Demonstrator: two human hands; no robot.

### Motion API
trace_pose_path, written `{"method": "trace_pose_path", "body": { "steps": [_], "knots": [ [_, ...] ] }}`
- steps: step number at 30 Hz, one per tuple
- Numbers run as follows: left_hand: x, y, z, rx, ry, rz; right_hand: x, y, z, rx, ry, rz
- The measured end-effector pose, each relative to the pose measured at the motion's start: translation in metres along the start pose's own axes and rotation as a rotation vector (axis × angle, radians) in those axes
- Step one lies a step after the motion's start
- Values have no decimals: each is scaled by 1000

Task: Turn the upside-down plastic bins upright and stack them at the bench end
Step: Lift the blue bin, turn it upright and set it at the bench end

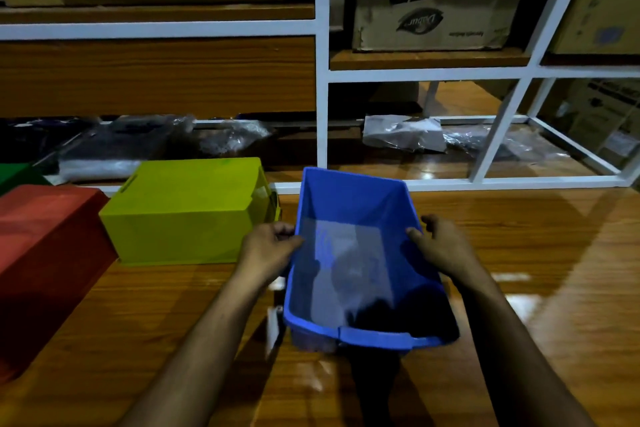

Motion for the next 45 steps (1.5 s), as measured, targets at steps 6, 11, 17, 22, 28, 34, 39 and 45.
{"method": "trace_pose_path", "body": {
  "steps": [6,11,17,22,28,34,39,45],
  "knots": [
    [-10,5,-32,139,253,-78,-18,8,17,-17,-287,-102],
    [-9,-2,-31,173,308,-139,-12,16,16,-120,-637,-186],
    [-6,-10,-33,299,596,-342,-8,11,33,-235,-892,-368],
    [-7,-13,-37,304,619,-447,-11,10,40,-234,-1095,-476],
    [-5,-14,-39,278,662,-486,-10,21,43,-165,-1135,-452],
    [-29,-15,-23,243,627,-601,5,55,66,-149,-1162,-298],
    [-76,-6,-3,201,558,-762,39,104,101,-127,-1212,-77],
    [-174,19,43,151,497,-932,97,169,182,-248,-1200,200]
  ]
}}
Point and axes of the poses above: each hand's wrist, its own y-axis away from the middle knuckle, its own x-axis out of the back of the hand, z = x × y, the point moved 4 cm from there along -y, towards the middle knuckle, and after that the axes turned 3 degrees about -z, right-handed, at the moved point
